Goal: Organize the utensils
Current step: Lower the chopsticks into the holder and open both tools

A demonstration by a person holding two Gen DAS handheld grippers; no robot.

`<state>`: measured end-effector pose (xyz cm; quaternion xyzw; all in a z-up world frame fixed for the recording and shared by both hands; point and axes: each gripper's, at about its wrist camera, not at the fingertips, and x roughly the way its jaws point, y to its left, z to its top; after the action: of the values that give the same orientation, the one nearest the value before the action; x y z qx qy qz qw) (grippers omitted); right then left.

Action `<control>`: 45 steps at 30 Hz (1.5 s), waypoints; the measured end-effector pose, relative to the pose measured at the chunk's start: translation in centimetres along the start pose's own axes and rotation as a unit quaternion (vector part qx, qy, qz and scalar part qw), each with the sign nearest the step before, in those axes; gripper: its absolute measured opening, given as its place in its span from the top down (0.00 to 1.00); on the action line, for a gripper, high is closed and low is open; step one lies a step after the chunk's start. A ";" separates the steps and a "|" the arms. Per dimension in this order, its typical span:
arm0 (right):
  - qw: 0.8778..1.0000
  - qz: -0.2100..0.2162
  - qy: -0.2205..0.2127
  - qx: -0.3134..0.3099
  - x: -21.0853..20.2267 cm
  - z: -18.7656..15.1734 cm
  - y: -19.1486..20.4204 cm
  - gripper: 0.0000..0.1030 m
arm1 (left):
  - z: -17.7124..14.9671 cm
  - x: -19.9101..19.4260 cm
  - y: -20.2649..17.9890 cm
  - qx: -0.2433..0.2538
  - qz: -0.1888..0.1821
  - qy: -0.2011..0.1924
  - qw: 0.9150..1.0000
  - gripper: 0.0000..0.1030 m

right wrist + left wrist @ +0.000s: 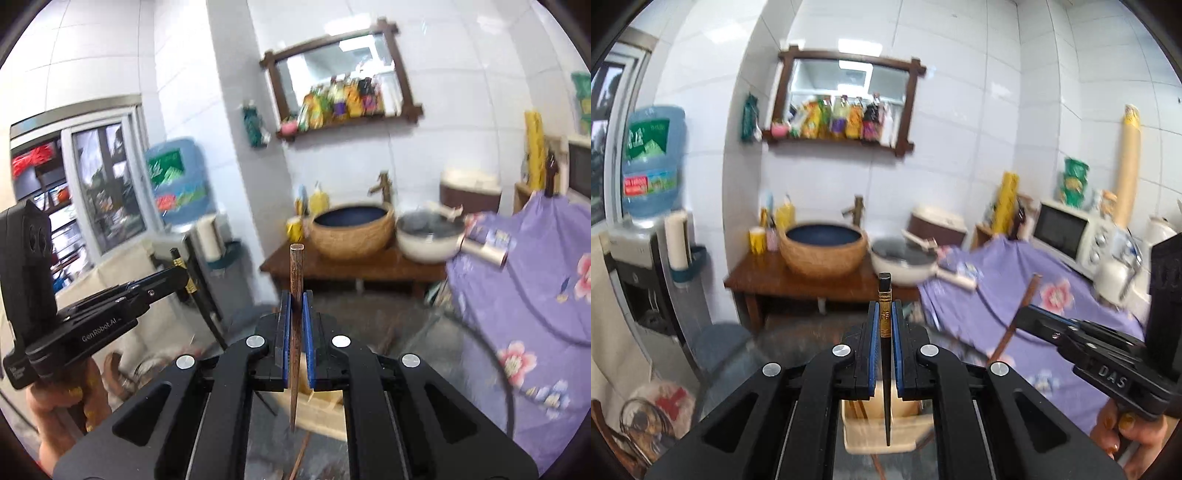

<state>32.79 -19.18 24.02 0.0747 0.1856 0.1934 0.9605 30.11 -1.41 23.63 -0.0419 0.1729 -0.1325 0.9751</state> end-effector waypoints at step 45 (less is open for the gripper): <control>0.995 -0.067 0.069 -0.029 3.9 -13.9 -2.0 0.37 | -19.0 2.9 1.7 0.016 -0.006 0.147 0.989 0.15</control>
<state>31.42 -18.43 9.50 0.0209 0.2499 0.1389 0.9580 26.49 -1.25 4.68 -0.0075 0.3120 -0.1460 0.9388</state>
